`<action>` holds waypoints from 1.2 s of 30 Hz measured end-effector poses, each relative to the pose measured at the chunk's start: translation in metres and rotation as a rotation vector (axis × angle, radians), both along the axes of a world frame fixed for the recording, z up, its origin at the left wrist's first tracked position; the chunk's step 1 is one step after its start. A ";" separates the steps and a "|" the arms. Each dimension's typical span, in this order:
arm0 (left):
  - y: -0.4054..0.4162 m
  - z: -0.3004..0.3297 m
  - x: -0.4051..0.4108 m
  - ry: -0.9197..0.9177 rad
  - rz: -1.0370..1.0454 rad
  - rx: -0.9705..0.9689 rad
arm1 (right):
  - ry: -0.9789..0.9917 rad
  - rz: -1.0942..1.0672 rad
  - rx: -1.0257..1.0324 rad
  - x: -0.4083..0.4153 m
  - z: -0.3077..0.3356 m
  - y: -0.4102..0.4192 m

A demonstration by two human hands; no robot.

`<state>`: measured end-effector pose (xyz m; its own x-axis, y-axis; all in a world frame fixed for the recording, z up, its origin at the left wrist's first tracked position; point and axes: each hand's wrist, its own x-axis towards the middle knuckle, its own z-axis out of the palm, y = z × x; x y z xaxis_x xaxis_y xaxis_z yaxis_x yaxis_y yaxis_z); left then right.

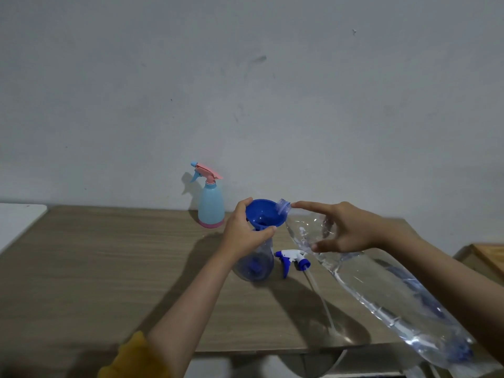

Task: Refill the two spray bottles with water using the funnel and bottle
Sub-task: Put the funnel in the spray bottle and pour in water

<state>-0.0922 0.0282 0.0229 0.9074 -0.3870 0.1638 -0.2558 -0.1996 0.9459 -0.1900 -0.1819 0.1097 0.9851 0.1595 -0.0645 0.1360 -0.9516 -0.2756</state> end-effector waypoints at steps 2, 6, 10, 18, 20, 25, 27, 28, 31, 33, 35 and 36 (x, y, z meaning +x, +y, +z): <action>0.000 0.000 0.000 0.000 -0.002 0.002 | 0.013 -0.001 -0.013 0.001 0.000 0.000; 0.000 0.000 0.000 -0.014 -0.004 0.007 | 0.033 -0.011 -0.044 0.001 0.006 0.002; 0.001 -0.001 0.001 -0.010 -0.016 -0.005 | 0.044 -0.016 -0.079 -0.001 0.014 0.004; 0.001 -0.001 0.002 -0.005 -0.027 0.008 | 0.066 0.013 -0.107 0.000 0.022 0.009; 0.001 -0.001 0.002 -0.006 -0.027 0.009 | 0.062 0.012 -0.110 0.000 0.023 0.009; 0.001 0.000 0.002 0.005 -0.026 0.008 | 0.081 0.023 -0.119 -0.001 0.027 0.015; 0.001 0.000 0.002 0.006 -0.024 0.005 | 0.089 0.027 -0.120 -0.002 0.029 0.019; 0.001 0.000 0.002 0.005 -0.022 0.006 | 0.093 0.030 -0.118 -0.003 0.030 0.020; 0.001 0.000 0.002 0.009 -0.024 0.008 | 0.115 0.044 -0.133 -0.004 0.033 0.024; 0.001 0.000 0.002 0.012 -0.024 0.012 | 0.117 0.038 -0.136 -0.004 0.034 0.025; 0.001 0.000 0.002 0.011 -0.020 0.015 | 0.117 0.025 -0.130 -0.004 0.034 0.024; 0.001 0.000 0.002 0.011 -0.020 0.015 | 0.120 0.018 -0.129 -0.004 0.034 0.024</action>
